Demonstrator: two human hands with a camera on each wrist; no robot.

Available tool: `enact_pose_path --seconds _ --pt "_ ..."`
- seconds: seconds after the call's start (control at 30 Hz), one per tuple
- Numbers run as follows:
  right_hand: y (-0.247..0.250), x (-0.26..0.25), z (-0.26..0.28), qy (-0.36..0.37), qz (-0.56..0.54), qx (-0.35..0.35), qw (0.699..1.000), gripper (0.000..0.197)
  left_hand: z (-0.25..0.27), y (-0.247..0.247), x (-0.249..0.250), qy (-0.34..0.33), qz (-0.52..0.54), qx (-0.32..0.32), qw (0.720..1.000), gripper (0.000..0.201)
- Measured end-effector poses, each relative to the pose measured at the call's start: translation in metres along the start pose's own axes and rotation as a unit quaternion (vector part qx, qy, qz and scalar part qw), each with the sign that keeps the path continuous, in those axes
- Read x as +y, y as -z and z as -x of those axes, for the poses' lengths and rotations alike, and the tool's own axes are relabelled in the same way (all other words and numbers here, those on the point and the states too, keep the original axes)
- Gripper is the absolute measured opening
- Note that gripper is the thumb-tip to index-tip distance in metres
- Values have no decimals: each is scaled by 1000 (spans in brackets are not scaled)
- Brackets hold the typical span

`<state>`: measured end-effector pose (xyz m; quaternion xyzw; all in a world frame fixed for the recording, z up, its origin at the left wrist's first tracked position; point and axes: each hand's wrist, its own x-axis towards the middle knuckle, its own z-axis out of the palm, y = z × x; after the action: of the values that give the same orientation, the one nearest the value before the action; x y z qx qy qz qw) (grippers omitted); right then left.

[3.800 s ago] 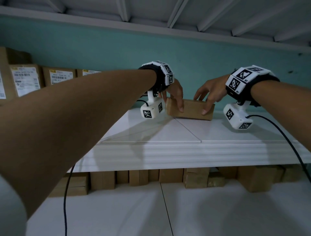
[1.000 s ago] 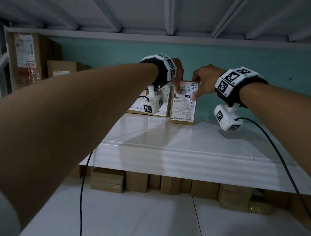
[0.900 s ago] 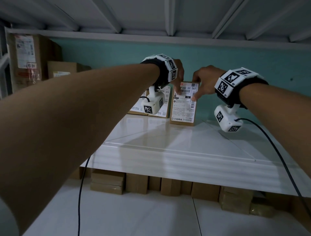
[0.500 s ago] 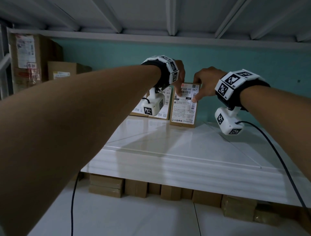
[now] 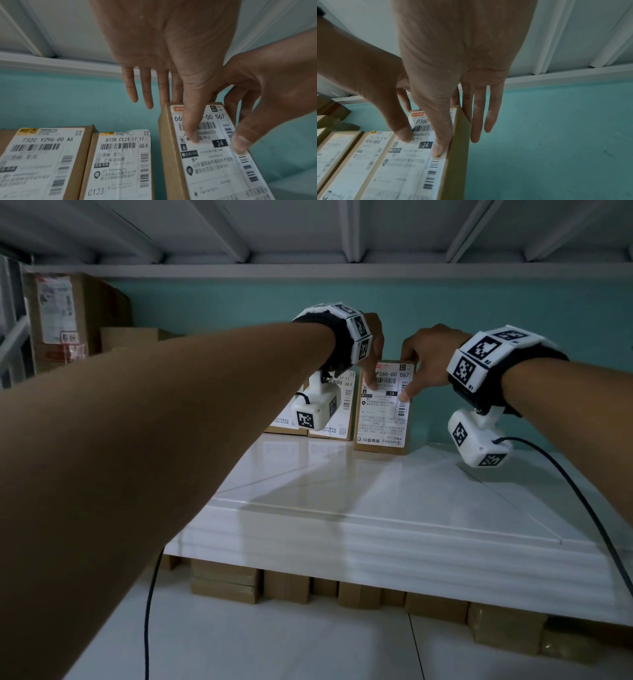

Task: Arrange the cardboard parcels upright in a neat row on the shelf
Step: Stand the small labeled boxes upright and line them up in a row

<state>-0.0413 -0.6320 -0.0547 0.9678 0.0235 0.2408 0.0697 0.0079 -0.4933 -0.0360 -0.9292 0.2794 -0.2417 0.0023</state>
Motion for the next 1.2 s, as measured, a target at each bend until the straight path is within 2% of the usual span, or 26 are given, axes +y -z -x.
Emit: enact_pose_path --seconds 0.63,0.97,1.2 --pt "-7 -2 -18 -5 -5 -26 1000 56 -18 -11 -10 10 11 -15 1000 49" --pt "-11 -5 -27 -18 10 -37 999 56 -31 -19 -19 7 4 15 1000 50" --pt "-15 -4 -33 -27 3 -31 999 56 -41 -23 -23 10 -3 10 1000 46"
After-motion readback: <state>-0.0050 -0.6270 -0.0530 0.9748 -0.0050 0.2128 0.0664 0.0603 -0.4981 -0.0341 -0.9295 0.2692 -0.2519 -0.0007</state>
